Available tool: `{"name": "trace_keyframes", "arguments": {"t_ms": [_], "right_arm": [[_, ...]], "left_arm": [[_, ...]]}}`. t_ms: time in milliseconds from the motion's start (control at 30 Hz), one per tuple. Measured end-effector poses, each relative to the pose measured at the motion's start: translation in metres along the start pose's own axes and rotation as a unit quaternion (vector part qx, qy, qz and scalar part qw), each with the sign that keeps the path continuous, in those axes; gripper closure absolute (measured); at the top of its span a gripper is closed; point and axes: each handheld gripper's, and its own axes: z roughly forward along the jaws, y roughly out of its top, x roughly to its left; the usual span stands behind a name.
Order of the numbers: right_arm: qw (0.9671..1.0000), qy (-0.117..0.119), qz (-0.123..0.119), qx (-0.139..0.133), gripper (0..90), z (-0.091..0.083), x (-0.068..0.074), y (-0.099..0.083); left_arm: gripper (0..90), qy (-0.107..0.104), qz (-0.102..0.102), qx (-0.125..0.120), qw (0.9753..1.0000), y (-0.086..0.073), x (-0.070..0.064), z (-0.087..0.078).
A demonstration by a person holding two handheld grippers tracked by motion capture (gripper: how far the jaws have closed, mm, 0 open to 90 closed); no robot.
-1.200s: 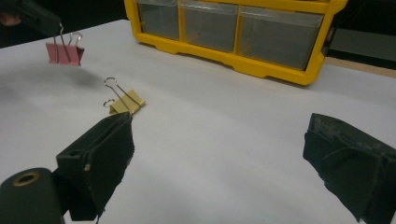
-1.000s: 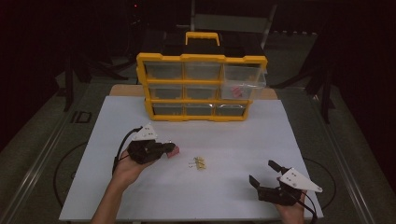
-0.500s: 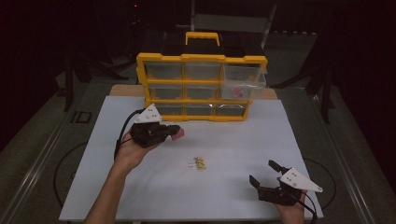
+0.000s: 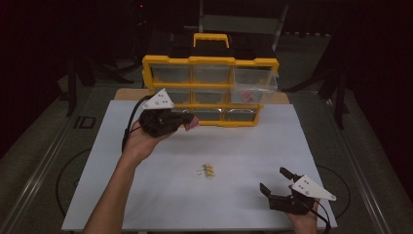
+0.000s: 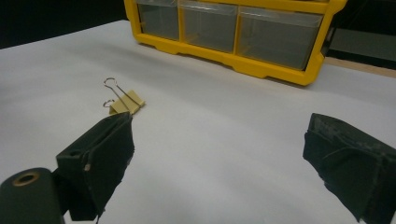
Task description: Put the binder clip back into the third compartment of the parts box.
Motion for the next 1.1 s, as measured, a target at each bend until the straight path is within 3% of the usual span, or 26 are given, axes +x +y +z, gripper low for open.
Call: {"name": "trace_keyframes", "arguments": {"t_ms": [400, 600, 1100], "right_arm": [[1.0, -0.001, -0.001, -0.001, 8.4, -0.001, -0.001, 0.0], [1.0, -0.001, 0.002, -0.002, 8.4, -0.001, -0.001, 0.0], [1.0, -0.001, 0.003, -0.005, 8.4, -0.002, -0.002, 0.001]], "left_arm": [[89.9, -0.007, 0.022, -0.009, 0.9997, 0.045, 0.007, 0.007], [89.9, -0.001, 0.035, -0.003, 0.9994, 0.068, 0.009, 0.012], [89.9, 0.006, 0.026, -0.026, 0.9993, 0.113, 0.016, 0.03]]}}
